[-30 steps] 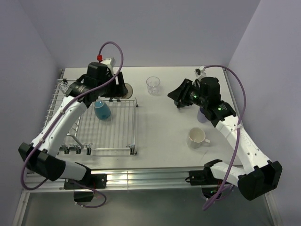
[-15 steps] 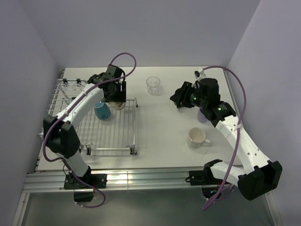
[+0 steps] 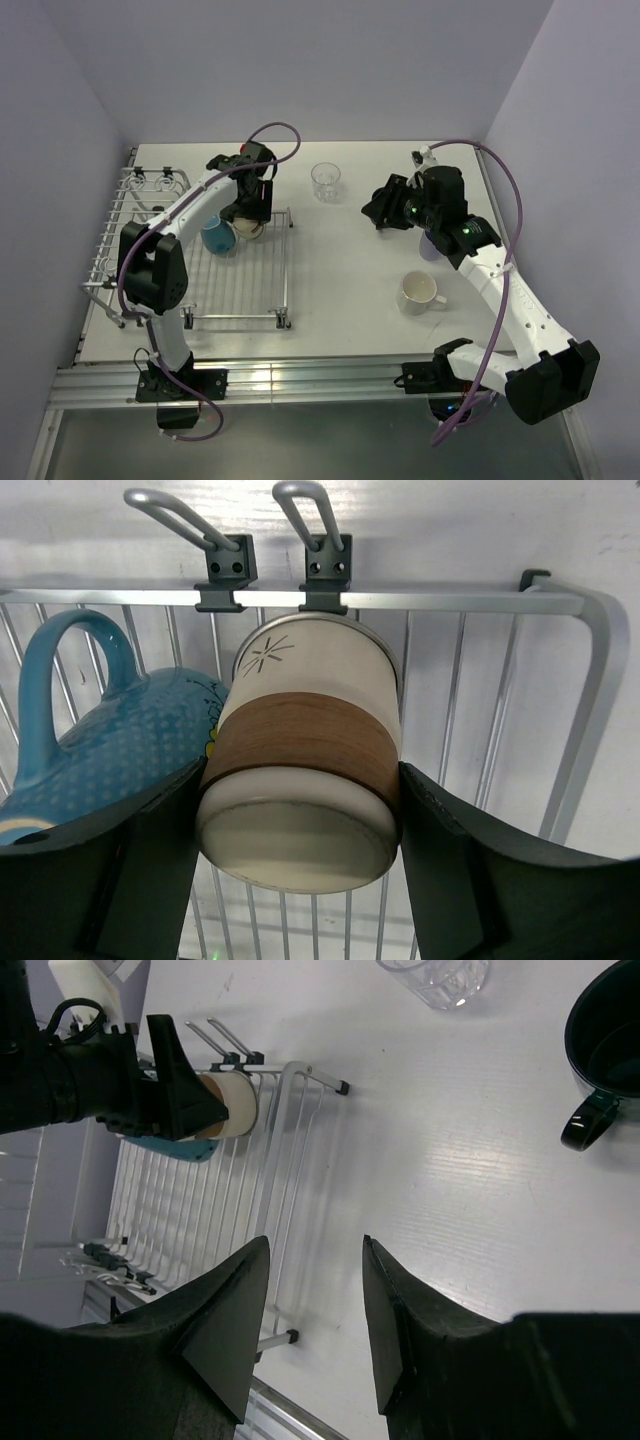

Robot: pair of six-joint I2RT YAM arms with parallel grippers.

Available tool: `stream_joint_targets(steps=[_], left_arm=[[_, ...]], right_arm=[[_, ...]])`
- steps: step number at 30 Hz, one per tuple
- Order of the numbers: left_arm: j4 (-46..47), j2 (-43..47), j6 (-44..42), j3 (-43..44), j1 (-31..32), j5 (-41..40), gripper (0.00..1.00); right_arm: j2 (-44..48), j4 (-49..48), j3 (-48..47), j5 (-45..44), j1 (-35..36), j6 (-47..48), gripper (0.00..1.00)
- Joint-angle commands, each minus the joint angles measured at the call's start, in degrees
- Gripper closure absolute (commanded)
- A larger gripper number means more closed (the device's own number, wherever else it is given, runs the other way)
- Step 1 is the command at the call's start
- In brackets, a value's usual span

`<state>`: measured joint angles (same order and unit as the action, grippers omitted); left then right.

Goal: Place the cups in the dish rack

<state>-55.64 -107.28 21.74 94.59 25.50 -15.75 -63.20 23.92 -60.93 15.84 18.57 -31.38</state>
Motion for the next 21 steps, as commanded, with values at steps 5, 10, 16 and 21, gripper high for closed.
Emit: stream_joint_targets(steps=[5, 10, 16, 21], left_arm=[[0.4, -1.2, -1.1, 1.7, 0.3, -0.2, 0.90], [0.9, -1.3, -1.2, 1.0, 0.3, 0.5, 0.70], [0.6, 0.1, -1.4, 0.4, 0.3, 0.5, 0.58], [0.8, 0.3, -2.0, -0.7, 0.3, 1.6, 0.53]], right_arm=[[-0.7, 0.6, -1.7, -1.0, -0.4, 1.8, 0.50], [-1.0, 1.0, -1.5, -1.7, -0.4, 2.0, 0.50], [-1.0, 1.0, -1.5, -1.9, -0.4, 2.0, 0.50], [-1.3, 0.7, -1.0, -1.8, -0.4, 2.0, 0.50]])
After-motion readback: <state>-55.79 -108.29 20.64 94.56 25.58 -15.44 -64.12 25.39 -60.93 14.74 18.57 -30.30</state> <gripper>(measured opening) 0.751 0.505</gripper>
